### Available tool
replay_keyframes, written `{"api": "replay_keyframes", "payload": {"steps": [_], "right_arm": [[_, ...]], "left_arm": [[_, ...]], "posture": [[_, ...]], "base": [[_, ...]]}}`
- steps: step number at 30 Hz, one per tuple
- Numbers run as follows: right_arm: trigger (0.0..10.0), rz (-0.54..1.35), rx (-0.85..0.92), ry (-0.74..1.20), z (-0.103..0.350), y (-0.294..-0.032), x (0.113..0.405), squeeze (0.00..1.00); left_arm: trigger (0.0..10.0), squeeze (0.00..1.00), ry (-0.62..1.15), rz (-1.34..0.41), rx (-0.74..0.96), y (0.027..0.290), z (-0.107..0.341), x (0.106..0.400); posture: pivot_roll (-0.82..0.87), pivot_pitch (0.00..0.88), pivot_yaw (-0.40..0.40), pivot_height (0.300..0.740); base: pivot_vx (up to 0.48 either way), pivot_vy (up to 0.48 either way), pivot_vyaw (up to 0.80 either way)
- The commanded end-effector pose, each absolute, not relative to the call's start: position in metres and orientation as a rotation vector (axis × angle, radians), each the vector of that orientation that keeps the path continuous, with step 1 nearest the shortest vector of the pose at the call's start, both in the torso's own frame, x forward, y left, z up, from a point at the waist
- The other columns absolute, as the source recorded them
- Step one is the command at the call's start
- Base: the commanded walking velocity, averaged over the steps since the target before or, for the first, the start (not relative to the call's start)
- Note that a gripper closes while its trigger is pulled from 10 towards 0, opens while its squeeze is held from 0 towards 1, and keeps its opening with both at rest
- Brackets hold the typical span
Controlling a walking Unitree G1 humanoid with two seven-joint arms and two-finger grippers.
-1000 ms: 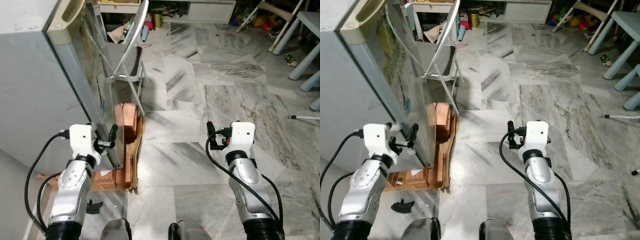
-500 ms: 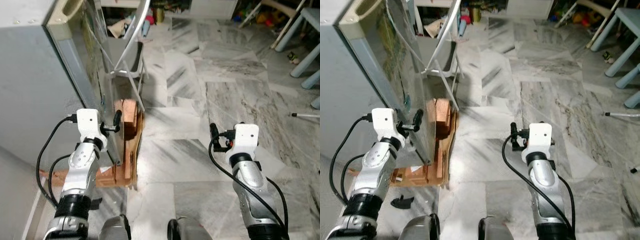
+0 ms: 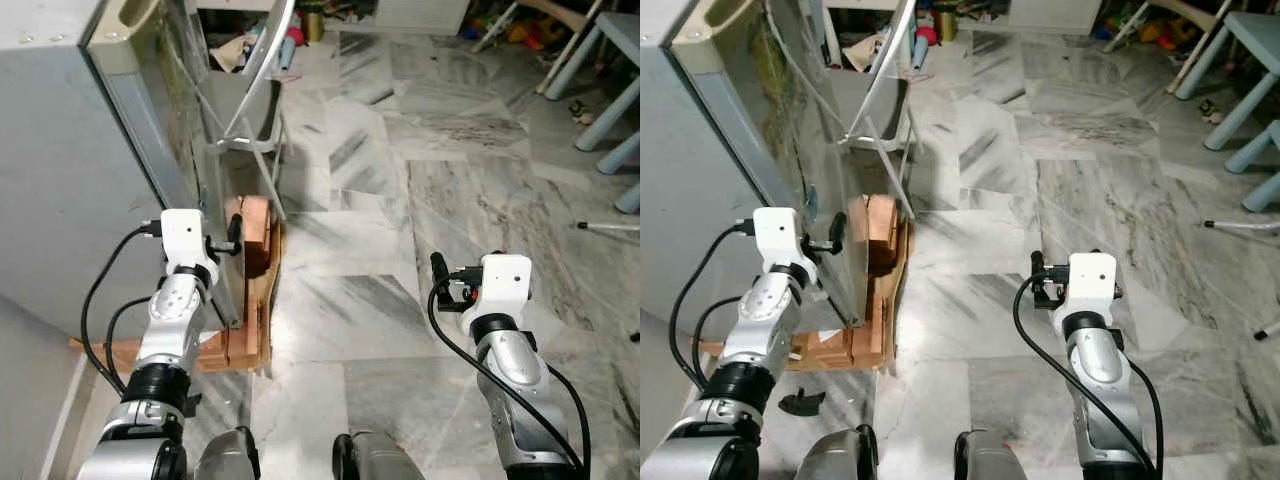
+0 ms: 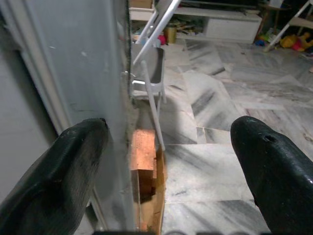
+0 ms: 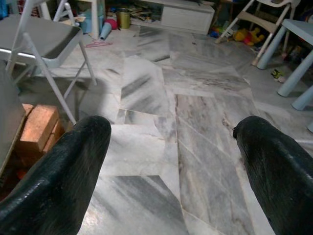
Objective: Restocking fridge
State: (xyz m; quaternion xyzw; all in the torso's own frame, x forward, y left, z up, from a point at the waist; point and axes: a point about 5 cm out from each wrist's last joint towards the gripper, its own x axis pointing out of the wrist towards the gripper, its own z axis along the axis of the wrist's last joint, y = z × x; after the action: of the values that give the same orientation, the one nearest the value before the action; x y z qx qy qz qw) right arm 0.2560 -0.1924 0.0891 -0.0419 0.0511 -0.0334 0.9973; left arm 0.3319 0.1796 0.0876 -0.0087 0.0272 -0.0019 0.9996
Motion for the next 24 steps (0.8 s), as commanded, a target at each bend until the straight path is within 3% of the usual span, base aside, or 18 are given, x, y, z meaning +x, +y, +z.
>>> {"api": "replay_keyframes", "payload": {"steps": [1, 5, 12, 24], "right_arm": [[10.0, -0.071, -0.087, 0.092, 0.094, -0.195, 0.255, 0.0], [10.0, -0.068, -0.087, 0.099, 0.093, -0.195, 0.255, 0.0], [10.0, -0.059, -0.087, 0.103, 0.092, -0.193, 0.258, 0.0], [10.0, -0.087, -0.122, 0.115, 0.091, -0.199, 0.254, 0.0]], "left_arm": [[10.0, 0.0, 0.053, -0.014, -0.006, 0.18, 0.085, 0.327], [10.0, 0.0, 0.091, -0.039, 0.018, 0.18, 0.071, 0.316], [10.0, 0.0, 0.084, 0.008, 0.034, 0.19, 0.074, 0.323], [10.0, 0.0, 0.021, -0.071, 0.022, 0.168, 0.1, 0.349]], "posture": [[-0.12, 0.143, -0.047, 0.74], [-0.11, 0.14, -0.047, 0.74], [-0.1, 0.135, -0.055, 0.74], [-0.12, 0.126, -0.046, 0.74]], "base": [[0.0, 0.0, 0.0], [0.0, 0.0, 0.0], [0.0, 0.0, 0.0], [0.0, 0.0, 0.0]]}}
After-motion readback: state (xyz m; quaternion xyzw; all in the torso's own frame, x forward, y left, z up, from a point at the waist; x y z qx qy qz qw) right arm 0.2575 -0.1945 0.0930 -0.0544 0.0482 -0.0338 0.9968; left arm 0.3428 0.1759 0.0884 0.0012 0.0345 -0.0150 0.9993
